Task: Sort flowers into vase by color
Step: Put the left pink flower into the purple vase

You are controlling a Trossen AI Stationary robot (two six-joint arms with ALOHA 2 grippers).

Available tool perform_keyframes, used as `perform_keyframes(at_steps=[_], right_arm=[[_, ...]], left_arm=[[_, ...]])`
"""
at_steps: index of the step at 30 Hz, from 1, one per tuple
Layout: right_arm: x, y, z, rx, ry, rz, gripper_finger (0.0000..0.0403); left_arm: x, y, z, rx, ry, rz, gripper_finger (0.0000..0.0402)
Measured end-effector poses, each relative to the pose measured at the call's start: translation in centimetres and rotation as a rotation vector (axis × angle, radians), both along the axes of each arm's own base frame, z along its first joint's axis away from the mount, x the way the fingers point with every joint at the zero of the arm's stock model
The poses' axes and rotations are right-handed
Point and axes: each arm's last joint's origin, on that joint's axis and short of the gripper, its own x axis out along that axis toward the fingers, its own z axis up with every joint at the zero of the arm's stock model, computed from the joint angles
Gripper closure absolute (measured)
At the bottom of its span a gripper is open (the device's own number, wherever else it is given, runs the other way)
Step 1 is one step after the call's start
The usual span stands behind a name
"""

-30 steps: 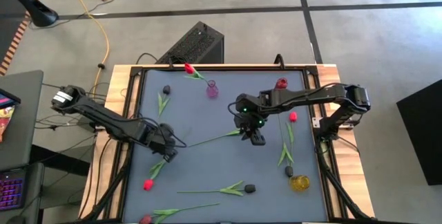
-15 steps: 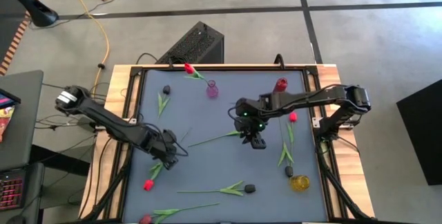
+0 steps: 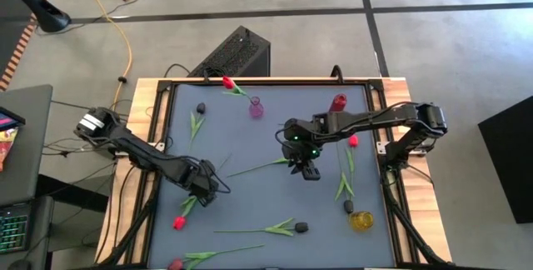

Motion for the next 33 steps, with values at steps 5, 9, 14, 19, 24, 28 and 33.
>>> perform_keyframes(at_steps=[5,9,14,19,24,28,33], right_arm=[[0.0,0.0,0.0,0.000,-0.003,-0.003,0.0244],[0.1,0.0,0.0,0.011,0.003,-0.021,0.0244],[0.2,0.1,0.1,0.010,-0.011,-0.019,0.0244],[0.4,0.7,0.2,-0.098,-0.079,0.055,0.0244],[0.8,2.2,0.4,-0.352,-0.187,0.180,0.0244],[1.3,4.0,0.8,-0.598,-0.305,0.303,0.0244],[2.3,6.2,1.4,-0.867,-0.479,0.409,0.0244]], left_arm=[[0.5,-0.3,0.8,0.013,-0.002,-0.037,0.0322],[0.8,-0.3,1.0,0.021,-0.018,-0.053,0.0391],[1.0,0.1,1.1,0.050,-0.044,-0.035,0.0399],[2.4,1.4,1.6,0.081,-0.166,-0.024,0.0401],[3.7,3.0,3.2,0.068,-0.332,-0.037,0.0401],[4.3,4.4,5.0,0.019,-0.461,-0.013,0.0401],[4.8,5.7,6.7,-0.081,-0.605,0.027,0.0401]])
